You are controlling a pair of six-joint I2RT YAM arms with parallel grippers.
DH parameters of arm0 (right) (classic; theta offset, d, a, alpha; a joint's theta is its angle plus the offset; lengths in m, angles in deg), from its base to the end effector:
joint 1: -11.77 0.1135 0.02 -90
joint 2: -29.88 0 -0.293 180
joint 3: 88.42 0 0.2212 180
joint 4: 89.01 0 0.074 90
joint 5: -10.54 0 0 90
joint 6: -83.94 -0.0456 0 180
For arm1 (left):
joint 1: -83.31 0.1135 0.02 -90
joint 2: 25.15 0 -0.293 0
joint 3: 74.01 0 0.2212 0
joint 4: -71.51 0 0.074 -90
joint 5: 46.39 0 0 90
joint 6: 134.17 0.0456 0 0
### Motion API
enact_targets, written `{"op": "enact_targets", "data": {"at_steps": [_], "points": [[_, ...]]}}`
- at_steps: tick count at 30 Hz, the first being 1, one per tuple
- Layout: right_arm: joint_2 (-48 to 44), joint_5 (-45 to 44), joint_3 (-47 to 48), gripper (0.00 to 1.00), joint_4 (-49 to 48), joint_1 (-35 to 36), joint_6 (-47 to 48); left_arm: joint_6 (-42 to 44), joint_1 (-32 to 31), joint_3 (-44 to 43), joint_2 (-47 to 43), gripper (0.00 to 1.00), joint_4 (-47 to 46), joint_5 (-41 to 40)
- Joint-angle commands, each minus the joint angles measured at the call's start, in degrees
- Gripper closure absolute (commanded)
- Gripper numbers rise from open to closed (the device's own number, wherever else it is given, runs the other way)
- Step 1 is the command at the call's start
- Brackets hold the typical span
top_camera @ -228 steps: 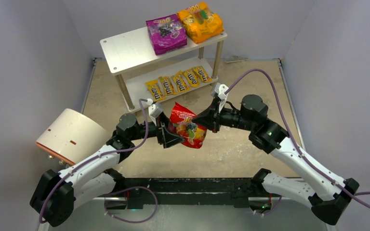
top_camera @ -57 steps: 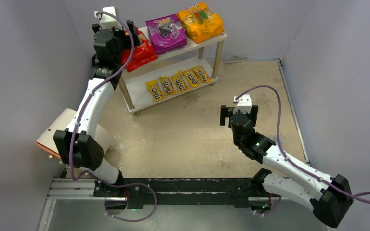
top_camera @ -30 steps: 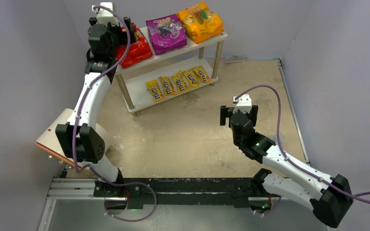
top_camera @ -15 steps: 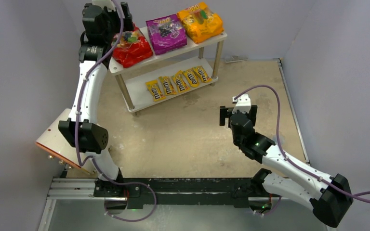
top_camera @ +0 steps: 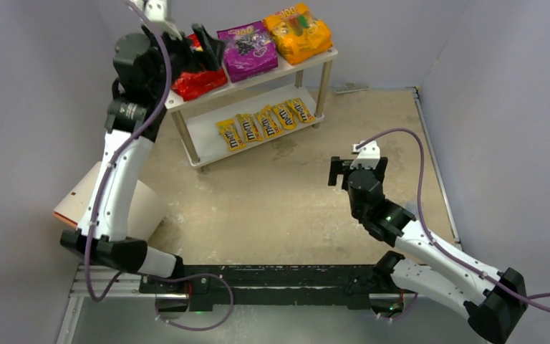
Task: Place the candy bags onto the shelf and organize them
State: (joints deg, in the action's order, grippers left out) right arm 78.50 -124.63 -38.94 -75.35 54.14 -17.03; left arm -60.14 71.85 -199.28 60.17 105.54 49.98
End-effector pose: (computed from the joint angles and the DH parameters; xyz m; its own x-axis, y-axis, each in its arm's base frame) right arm 0.1334 0.0779 0.3132 -0.1539 0.0412 -0.9872 0.0663 0.9973 0.0313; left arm 0.2777 -0.0615 0.5599 0.0131 -0.2817 -0.9594 0.3216 0.9097 -0.2627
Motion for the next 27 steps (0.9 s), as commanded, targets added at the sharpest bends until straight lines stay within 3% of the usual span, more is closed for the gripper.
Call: {"op": "enact_targets", "data": {"at_steps": [1,8,12,18,21,27], "points": [[-3.21,0.03,-0.76,0.01,-2.32,0.08,-2.80,-4.48,-7.99,14.28,-8.94,0.01,-5.35,4.51],[-7.36,-1.90,-4.45,0.01,-5.09,0.08,-6.74,-2.71,-25.21,39.38,-19.60,0.01,-14.94,8.24],[-8.16,-2.72,-5.84,0.01,-6.69,0.08,-8.07,-6.01,-29.69,53.59,-23.14,0.01,-21.44,7.56],[-8.95,-5.35,-5.09,0.01,-4.76,0.08,-10.39,-10.88,-31.26,73.11,-26.49,0.00,-23.02,-5.01],[-10.27,-6.46,-5.89,0.01,-5.05,0.04,-10.03,-14.67,-31.18,77.77,-29.26,0.00,-18.60,-16.45],[-11.66,-5.16,-8.42,0.01,-7.78,0.08,-9.08,-22.96,-31.18,84.94,-37.07,0.00,-17.38,-29.32]]}}
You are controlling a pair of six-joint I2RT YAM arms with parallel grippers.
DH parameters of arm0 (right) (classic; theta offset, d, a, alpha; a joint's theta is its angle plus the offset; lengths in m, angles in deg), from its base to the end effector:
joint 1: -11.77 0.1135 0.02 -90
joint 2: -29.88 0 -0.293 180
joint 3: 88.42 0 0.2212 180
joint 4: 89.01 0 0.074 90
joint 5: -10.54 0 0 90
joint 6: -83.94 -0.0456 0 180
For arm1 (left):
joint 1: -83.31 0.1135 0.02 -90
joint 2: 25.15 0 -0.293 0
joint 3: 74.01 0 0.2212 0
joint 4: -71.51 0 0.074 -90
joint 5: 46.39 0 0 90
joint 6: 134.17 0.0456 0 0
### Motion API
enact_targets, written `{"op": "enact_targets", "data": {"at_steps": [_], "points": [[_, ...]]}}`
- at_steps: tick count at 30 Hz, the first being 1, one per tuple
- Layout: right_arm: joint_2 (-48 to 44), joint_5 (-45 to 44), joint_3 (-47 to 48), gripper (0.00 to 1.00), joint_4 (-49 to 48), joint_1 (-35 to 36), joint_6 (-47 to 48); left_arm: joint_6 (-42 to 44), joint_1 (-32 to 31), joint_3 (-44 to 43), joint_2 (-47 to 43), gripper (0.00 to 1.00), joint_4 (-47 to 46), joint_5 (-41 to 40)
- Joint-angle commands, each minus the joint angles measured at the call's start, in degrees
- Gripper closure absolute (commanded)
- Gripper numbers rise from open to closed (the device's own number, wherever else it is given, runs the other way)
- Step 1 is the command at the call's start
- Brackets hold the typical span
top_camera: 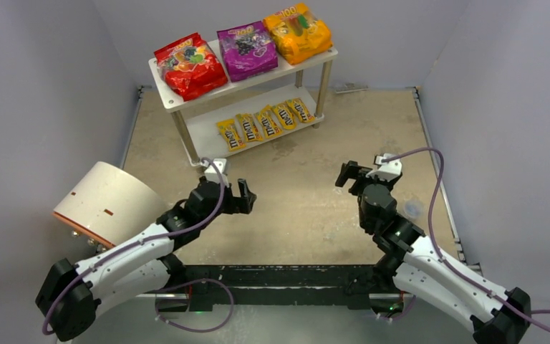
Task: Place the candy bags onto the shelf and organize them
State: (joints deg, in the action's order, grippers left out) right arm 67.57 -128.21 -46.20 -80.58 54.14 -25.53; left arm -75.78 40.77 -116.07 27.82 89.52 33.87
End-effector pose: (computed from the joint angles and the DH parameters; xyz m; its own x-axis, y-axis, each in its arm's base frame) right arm 0.1062 0.0505 0.3030 -0.0108 0.2876 -0.9577 0.1203 0.9511 0.2843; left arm 0.1267 -0.1058 0.2480 -0.5955 -0.1546 -0.7883 0.2878 0.8751 -0.3891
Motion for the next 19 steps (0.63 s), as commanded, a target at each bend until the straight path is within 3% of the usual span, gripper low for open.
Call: {"op": "enact_targets", "data": {"at_steps": [1,6,19], "points": [[-0.69,-1.63,-1.17,0.01,-2.23,0.08,-0.63,-7.52,-0.14,1.32,-5.09,0.00,0.78,-15.03],[-0.47,-2.86,-1.23,0.01,-2.21,0.08,-0.33,-7.53,-0.10,-3.94,-3.77,0.00,8.74,-18.59],[-0.88,-2.16,-3.66,0.01,-7.85,0.08,1.46,-5.18,-0.09,-4.66,-3.35,0.00,5.73,-17.93]]}}
